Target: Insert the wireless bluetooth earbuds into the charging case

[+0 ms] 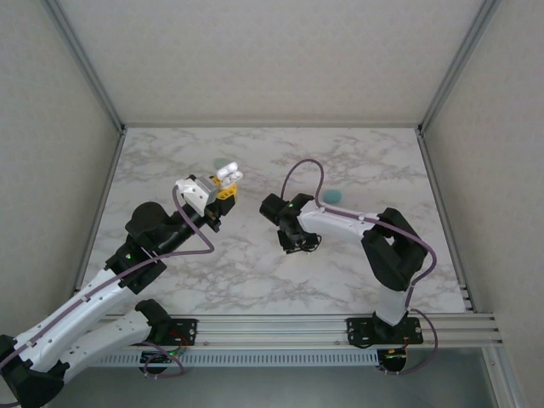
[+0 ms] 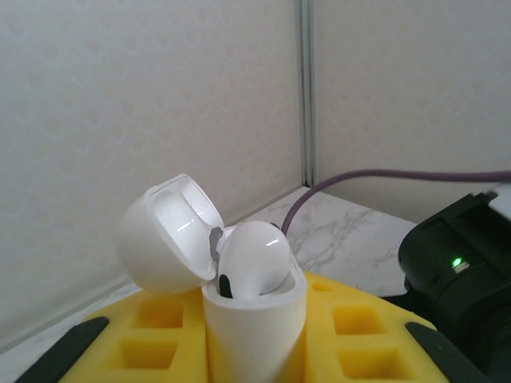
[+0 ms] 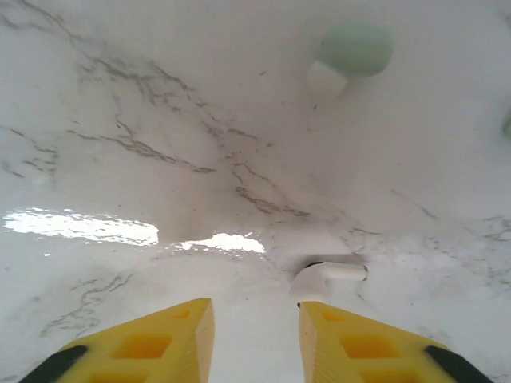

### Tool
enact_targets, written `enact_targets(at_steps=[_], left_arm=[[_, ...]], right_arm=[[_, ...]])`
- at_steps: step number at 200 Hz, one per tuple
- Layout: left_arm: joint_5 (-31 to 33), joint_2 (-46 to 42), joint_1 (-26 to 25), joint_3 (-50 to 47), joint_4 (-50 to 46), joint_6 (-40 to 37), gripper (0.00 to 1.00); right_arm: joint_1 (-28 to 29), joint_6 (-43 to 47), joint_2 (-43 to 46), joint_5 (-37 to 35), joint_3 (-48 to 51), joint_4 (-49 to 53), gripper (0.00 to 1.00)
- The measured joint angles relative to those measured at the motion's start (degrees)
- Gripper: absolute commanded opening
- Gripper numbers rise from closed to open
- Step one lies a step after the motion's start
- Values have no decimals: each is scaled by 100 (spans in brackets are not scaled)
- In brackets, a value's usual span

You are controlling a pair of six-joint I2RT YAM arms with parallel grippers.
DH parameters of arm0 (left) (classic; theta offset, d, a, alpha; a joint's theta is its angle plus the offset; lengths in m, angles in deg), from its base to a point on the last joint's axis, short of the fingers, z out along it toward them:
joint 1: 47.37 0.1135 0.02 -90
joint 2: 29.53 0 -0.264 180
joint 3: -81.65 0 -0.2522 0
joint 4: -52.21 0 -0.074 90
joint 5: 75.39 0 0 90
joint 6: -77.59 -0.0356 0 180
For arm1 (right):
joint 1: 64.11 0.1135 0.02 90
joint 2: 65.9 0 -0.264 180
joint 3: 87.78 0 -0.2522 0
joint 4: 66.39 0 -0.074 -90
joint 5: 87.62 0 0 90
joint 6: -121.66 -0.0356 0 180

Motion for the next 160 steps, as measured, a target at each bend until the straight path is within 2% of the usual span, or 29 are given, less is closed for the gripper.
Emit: enact_targets(at_steps=[20, 53, 106, 160], left_arm=[[-20, 0, -2, 0, 2, 2, 6], [-35, 0, -2, 0, 0, 22, 6], [-37, 0, -2, 0, 0, 22, 6], [-37, 33, -2, 0, -2, 22, 6]], right_arm=[[-240, 308, 254, 236, 162, -264, 48], [-876, 710, 299, 1152, 667, -949, 55], [-1134, 1082, 173, 1832, 811, -1364, 55], [-1163, 1147, 83, 1810, 953, -1364, 54]])
